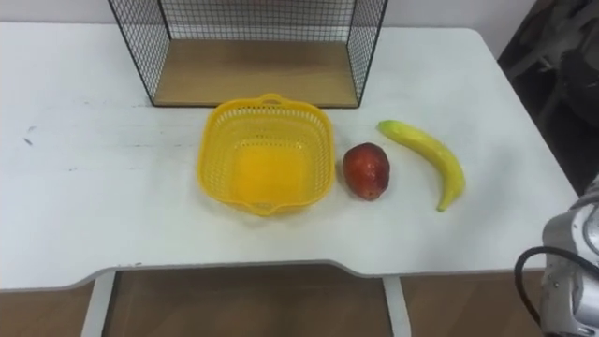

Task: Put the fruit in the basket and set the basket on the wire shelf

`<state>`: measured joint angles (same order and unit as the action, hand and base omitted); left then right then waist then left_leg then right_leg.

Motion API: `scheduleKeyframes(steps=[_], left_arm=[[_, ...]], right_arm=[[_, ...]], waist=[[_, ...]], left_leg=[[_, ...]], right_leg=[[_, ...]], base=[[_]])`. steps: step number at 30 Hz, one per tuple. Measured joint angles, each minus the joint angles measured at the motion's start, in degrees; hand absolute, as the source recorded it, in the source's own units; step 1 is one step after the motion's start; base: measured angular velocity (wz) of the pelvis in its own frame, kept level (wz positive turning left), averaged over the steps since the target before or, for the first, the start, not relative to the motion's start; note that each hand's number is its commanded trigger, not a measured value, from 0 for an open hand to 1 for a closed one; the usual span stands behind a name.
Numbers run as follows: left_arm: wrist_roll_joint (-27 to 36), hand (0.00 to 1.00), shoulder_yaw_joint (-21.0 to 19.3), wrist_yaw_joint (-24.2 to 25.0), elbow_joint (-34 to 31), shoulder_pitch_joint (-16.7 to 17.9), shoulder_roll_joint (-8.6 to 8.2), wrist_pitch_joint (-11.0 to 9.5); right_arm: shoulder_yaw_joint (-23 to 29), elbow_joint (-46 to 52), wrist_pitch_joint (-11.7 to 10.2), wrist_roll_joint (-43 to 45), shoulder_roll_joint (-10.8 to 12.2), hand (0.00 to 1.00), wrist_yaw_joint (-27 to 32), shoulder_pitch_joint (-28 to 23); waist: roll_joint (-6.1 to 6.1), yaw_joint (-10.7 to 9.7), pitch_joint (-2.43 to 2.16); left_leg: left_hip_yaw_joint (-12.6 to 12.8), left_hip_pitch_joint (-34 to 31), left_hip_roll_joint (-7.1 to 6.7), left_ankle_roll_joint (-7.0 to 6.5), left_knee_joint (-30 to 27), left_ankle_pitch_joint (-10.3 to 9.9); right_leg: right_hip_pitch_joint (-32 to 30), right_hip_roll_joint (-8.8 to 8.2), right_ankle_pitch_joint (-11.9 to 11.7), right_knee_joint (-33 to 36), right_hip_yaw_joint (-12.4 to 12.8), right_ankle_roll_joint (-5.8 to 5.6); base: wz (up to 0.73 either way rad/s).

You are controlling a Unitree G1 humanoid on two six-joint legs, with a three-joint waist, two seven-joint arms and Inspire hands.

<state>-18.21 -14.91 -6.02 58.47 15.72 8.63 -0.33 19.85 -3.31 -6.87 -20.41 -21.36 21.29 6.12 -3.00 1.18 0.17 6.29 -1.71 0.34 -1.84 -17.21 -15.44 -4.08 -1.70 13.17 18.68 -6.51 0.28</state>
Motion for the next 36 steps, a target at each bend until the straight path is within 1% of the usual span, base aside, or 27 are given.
scheduleKeyframes(steps=[3,9,12,14,16,19,25,28,30,32,36], left_arm=[[0.0,0.0,0.6,0.0,0.0,0.0,-0.08,0.0],[-0.1,0.0,1.6,-0.1,0.0,0.1,0.0,0.6],[0.0,0.0,1.8,-0.1,0.1,0.0,0.07,1.0],[0.0,0.0,2.2,0.0,0.1,0.0,0.39,1.2],[0.0,0.0,3.4,0.0,-0.1,0.0,1.16,1.2],[0.0,0.0,3.3,0.1,-0.1,-0.1,1.74,1.2],[0.0,0.0,3.3,0.2,-1.1,-0.1,2.05,1.2],[0.0,0.0,3.3,0.2,-1.7,-0.1,2.09,1.2],[0.0,0.0,3.3,0.2,-2.0,-0.1,2.09,1.2],[0.0,0.0,3.5,0.2,-2.1,-0.1,2.16,1.2],[0.0,0.0,4.3,0.2,-2.1,-0.1,2.24,1.2]], right_arm=[[-0.8,0.0,0.0,1.0,0.0,0.0,-3.1,0.2],[-1.4,-0.2,0.4,5.5,-0.1,0.0,-7.0,1.4],[-3.7,-0.6,0.8,7.9,-0.8,0.0,-9.1,1.3],[-5.3,-0.6,0.8,10.5,-0.9,0.0,-10.2,1.2],[-6.9,-1.4,0.8,13.6,-1.0,0.0,-11.4,1.1],[-7.6,-3.9,0.9,15.5,-1.0,0.0,-13.3,1.1],[-7.6,-7.3,2.2,15.8,-1.1,0.0,-15.5,1.1],[-7.6,-7.3,2.7,16.1,-1.1,0.0,-16.6,1.0],[-7.6,-7.3,2.7,16.1,-1.1,0.0,-17.0,0.9],[-7.9,-7.8,2.7,16.1,-1.1,0.0,-17.3,0.4],[-9.4,-10.3,3.1,16.0,-1.1,0.0,-20.0,0.1]], waist=[[-0.17,0.7,0.08],[-0.48,0.9,0.26],[-0.66,0.9,0.36],[-0.71,0.8,0.38],[-0.94,0.8,0.41],[-1.4,0.9,0.45],[-1.32,0.9,0.29],[-1.02,0.8,0.05],[-0.92,0.7,-0.03],[-0.93,0.7,-0.04],[-1.03,0.6,-0.03]], left_leg=[[-0.6,-0.2,0.02,-0.02,-0.3,0.0],[-1.6,-0.7,-0.14,-0.02,-0.7,0.1],[-1.6,-0.7,-0.11,0.05,-0.7,0.1],[-1.6,-0.7,-0.09,0.06,-0.6,0.1],[-1.6,-0.7,-0.09,0.06,-0.5,0.2],[-1.6,-0.7,0.08,0.05,-0.4,0.2],[-1.8,-0.7,0.37,0.04,-0.3,0.2],[-1.8,-0.6,0.36,0.04,-0.3,0.2],[-1.7,-0.6,0.37,0.04,-0.3,0.2],[-1.7,-0.3,0.37,0.04,-0.4,0.2],[-1.9,0.3,0.38,0.04,-0.4,0.2]], right_leg=[[0.1,-0.19,0.0,0.1,-0.6,-0.01],[0.3,-0.26,0.0,0.1,-1.1,-0.05],[0.2,-0.2,-0.1,0.1,-1.1,-0.01],[0.2,-0.15,-0.1,0.1,-1.0,0.0],[0.2,-0.16,-0.1,0.0,-1.0,0.0],[0.3,-0.19,-0.1,-0.2,-1.1,-0.04],[1.2,0.16,-1.0,-2.2,-1.4,-0.13],[1.3,0.15,-1.1,-2.2,-1.4,-0.12],[1.4,0.16,-1.1,-2.2,-1.4,-0.12],[1.7,0.18,-1.1,-2.2,-1.5,-0.12],[2.5,0.12,-1.1,-2.1,-1.6,-0.12]], base=[[0.12],[0.07],[0.0],[0.0],[0.0],[0.0],[0.01],[0.0],[0.0],[0.0],[0.0]])
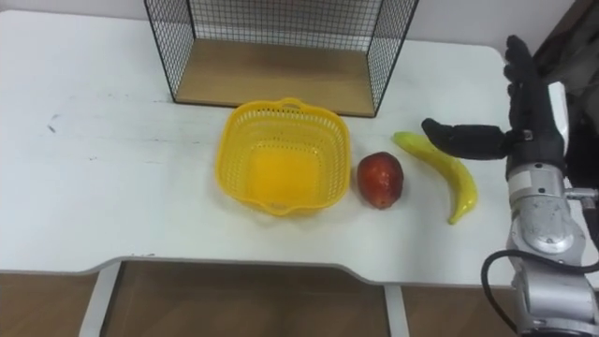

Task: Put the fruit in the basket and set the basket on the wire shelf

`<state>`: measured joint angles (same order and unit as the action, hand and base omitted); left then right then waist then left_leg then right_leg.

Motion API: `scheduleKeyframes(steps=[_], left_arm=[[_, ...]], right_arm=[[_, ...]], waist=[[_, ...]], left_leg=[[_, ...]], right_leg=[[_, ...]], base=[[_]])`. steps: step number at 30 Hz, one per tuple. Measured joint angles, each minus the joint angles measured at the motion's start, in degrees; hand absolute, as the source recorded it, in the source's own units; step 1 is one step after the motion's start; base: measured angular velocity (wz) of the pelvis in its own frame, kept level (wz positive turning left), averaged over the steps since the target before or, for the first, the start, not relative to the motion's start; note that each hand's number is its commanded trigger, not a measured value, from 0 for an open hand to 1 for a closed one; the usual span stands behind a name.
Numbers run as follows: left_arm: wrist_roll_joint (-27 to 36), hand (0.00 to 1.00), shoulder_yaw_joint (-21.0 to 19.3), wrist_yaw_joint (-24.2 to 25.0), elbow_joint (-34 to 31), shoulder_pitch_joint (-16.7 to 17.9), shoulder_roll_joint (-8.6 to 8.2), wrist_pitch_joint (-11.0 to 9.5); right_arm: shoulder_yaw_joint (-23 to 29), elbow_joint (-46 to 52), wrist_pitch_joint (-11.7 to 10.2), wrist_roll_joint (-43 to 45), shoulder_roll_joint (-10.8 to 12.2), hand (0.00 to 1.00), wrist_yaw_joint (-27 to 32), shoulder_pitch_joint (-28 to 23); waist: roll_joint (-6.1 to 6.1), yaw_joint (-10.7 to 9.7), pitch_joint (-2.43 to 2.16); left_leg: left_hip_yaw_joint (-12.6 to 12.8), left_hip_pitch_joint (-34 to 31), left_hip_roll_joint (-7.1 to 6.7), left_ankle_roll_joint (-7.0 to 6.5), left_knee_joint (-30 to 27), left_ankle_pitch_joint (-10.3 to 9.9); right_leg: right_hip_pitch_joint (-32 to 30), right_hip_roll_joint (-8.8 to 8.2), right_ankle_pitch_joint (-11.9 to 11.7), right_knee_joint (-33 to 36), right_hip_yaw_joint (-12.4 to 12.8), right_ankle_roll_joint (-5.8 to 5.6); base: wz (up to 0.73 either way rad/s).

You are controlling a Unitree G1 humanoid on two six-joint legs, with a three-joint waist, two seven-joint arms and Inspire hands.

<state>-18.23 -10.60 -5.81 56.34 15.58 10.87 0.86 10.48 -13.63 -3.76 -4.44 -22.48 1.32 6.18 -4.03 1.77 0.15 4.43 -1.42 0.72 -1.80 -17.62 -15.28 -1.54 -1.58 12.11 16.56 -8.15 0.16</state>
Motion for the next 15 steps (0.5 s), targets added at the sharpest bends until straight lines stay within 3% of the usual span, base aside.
scheduleKeyframes(steps=[15], left_arm=[[0.0,0.0,0.2,1.5,0.3,-0.3,0.09,0.1]], right_arm=[[-0.8,0.0,0.1,6.2,0.1,0.0,-6.3,-0.6]], waist=[[-0.52,0.5,-0.21]], left_leg=[[0.1,-0.2,-0.14,0.0,0.2,0.0]], right_leg=[[-0.1,0.11,-0.1,-0.7,-0.1,0.0]], base=[[0.0]])
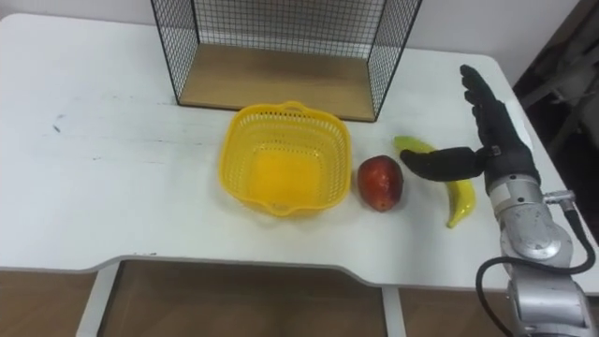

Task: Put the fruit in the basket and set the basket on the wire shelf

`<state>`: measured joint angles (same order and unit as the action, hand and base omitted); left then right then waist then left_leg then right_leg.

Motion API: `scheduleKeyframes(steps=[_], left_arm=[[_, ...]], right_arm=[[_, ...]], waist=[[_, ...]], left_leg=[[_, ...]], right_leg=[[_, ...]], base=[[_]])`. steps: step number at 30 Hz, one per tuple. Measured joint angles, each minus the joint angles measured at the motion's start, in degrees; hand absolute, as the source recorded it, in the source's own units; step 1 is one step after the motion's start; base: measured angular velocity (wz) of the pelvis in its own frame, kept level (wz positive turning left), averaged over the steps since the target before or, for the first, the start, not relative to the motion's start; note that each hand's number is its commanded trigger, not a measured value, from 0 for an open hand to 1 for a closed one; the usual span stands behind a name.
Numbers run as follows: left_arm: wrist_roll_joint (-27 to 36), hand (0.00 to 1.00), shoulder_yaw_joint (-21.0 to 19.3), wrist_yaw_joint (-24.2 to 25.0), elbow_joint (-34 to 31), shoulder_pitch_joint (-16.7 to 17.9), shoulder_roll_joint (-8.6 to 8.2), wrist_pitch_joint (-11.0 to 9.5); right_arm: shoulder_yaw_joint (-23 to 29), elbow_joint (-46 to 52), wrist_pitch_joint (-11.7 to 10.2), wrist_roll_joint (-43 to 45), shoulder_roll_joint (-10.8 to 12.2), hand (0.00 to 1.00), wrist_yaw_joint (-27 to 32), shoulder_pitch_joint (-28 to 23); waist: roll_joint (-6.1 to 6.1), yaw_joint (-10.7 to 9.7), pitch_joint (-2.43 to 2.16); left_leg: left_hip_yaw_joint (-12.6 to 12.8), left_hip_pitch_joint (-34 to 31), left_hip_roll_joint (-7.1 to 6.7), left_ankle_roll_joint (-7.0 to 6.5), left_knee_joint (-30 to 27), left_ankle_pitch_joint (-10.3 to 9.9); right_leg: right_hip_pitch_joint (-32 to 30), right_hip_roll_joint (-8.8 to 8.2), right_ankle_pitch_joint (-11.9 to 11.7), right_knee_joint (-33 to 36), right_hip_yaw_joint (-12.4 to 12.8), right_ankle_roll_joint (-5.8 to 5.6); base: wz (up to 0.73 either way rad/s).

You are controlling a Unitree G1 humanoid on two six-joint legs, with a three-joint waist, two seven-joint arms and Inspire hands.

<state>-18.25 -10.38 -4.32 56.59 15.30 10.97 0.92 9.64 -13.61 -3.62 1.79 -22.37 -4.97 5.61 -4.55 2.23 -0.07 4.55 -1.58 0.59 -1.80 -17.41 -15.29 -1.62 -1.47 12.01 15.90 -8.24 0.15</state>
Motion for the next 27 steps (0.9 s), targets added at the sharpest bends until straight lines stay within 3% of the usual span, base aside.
scheduleKeyframes(steps=[12,27], left_arm=[[0.0,0.0,0.0,0.3,-2.0,-0.7,-0.02,-1.0],[0.1,0.0,0.1,0.3,-2.0,-1.2,-0.02,-1.3]], right_arm=[[-1.8,1.1,0.0,0.0,0.1,0.0,-2.8,-0.1],[-1.8,1.1,0.0,0.7,0.2,0.0,-4.0,-0.2]], waist=[[1.58,0.0,0.04],[1.79,-0.1,-0.04]], left_leg=[[0.0,-0.8,0.22,0.0,0.0,0.0],[0.0,-0.8,0.22,0.0,0.0,0.0]], right_leg=[[-0.7,-0.07,-0.1,-0.2,-0.5,0.02],[-0.5,-0.09,-0.1,-0.3,-0.6,0.02]], base=[[0.01],[0.0]])
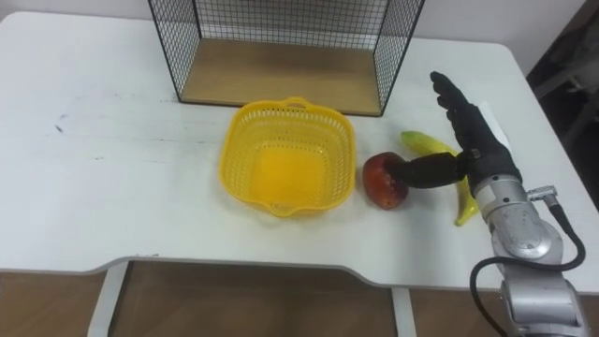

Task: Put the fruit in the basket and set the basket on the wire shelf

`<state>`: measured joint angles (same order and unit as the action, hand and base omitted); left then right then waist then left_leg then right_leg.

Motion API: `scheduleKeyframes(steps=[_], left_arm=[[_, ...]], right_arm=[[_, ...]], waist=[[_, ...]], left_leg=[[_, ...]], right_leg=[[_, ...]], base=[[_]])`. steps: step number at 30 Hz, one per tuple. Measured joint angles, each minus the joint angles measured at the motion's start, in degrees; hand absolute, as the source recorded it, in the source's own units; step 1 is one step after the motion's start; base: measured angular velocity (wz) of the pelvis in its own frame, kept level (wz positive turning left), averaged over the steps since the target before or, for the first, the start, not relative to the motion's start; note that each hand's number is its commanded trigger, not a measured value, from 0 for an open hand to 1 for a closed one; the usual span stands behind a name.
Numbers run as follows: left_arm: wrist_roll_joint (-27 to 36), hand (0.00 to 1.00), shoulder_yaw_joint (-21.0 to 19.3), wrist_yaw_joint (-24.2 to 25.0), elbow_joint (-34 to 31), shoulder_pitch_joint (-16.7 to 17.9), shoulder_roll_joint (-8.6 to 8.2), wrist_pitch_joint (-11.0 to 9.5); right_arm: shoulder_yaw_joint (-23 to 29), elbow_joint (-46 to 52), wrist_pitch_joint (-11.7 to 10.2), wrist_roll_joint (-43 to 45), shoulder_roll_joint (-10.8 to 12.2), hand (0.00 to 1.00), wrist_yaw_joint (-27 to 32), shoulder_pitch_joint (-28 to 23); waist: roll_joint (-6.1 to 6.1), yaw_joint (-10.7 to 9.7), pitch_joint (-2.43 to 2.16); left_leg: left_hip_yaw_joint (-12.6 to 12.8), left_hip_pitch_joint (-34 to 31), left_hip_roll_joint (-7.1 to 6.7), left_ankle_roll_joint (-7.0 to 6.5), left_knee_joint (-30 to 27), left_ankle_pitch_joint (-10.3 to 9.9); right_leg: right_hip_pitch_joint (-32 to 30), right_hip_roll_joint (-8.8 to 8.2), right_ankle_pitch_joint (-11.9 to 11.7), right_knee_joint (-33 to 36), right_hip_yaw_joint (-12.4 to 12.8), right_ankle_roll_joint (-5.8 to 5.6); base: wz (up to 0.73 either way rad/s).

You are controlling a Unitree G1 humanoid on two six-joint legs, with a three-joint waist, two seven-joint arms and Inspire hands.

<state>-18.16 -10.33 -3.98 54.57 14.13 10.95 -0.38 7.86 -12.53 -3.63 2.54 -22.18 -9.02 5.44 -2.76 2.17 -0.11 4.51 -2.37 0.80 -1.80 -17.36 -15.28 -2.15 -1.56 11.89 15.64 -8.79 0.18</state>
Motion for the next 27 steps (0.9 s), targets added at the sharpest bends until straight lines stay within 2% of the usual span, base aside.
scheduleKeyframes(steps=[10,15,27], left_arm=[[0.2,0.0,0.1,0.0,0.0,0.0,0.0,-0.4],[0.1,0.0,1.2,0.0,0.0,0.1,-0.05,-0.5],[0.0,0.0,1.7,0.0,-0.1,-0.9,-0.06,-1.1]], right_arm=[[-0.1,0.0,0.0,0.3,0.2,0.0,-1.6,-0.7],[-0.5,0.0,0.0,0.8,0.6,0.0,-2.4,-2.2],[-0.5,0.0,0.0,2.3,1.2,0.0,-2.5,-2.2]], waist=[[-0.1,0.0,0.0],[-0.22,0.6,0.08],[-0.33,1.3,0.15]], left_leg=[[-0.1,0.0,-0.25,0.0,0.0,0.0],[-0.1,-0.1,-0.33,0.0,-0.1,0.0],[-0.5,-0.6,-0.39,0.0,-0.1,0.0]], right_leg=[[0.1,-0.01,0.0,0.0,-0.1,-0.01],[0.1,-0.03,0.0,0.0,-0.2,-0.01],[0.1,-0.1,0.0,0.0,-0.8,0.0]], base=[[0.0],[0.0],[0.01]])
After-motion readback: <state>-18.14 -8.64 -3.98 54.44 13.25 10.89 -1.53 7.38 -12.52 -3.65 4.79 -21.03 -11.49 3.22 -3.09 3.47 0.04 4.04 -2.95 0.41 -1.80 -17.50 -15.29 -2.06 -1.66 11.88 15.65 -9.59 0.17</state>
